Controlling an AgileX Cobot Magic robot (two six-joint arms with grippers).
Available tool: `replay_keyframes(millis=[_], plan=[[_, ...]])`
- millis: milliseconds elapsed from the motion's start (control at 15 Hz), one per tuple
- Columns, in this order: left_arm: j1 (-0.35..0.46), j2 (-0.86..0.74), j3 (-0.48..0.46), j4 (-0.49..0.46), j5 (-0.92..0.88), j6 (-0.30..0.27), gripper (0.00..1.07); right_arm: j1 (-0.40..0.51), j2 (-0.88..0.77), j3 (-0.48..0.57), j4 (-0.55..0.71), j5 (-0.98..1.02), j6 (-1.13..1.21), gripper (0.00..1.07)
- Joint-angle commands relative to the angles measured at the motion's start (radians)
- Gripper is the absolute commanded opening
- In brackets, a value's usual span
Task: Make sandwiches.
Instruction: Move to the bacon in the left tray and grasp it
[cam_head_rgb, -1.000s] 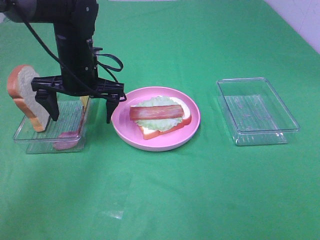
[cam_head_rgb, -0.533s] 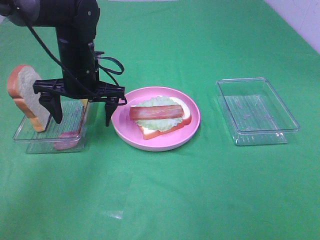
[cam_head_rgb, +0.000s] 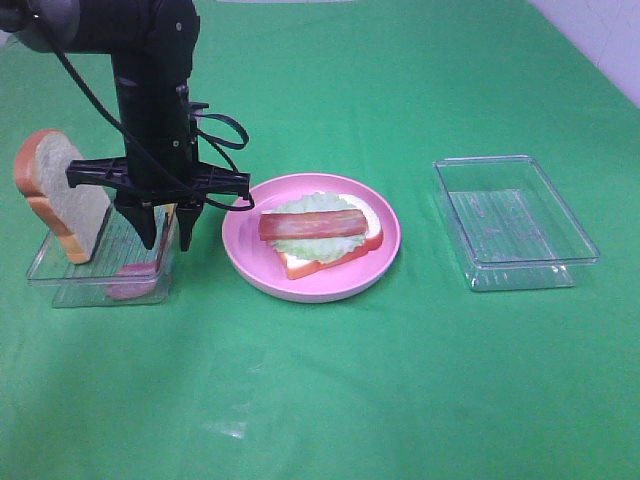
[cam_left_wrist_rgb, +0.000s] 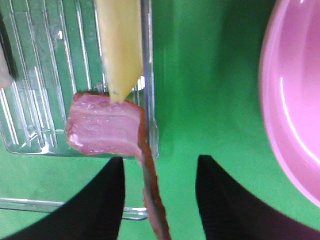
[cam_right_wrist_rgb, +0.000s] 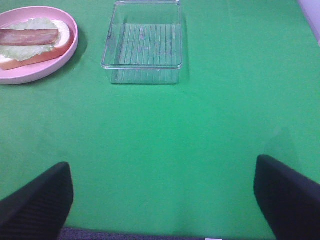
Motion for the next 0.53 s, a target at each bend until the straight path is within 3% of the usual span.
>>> replay_keyframes(millis=[67,267,533], plan=[[0.002,0.002,0.005,0.002,0.080,-0.002,0.15,-0.005,-0.028,0.004,0.000,-0.005,-0.010,0.96],[0.002,0.002,-0.006,0.005,0.083,-0.002,0.02,-0.005,-0.028,0.004,0.000,-0.005,-0.010,0.96],[0.002,0.002,-0.079,0.005,0.103,0.002,0.00,-0.005,-0.028,0.004,0.000,-0.005,-0.010,0.96]])
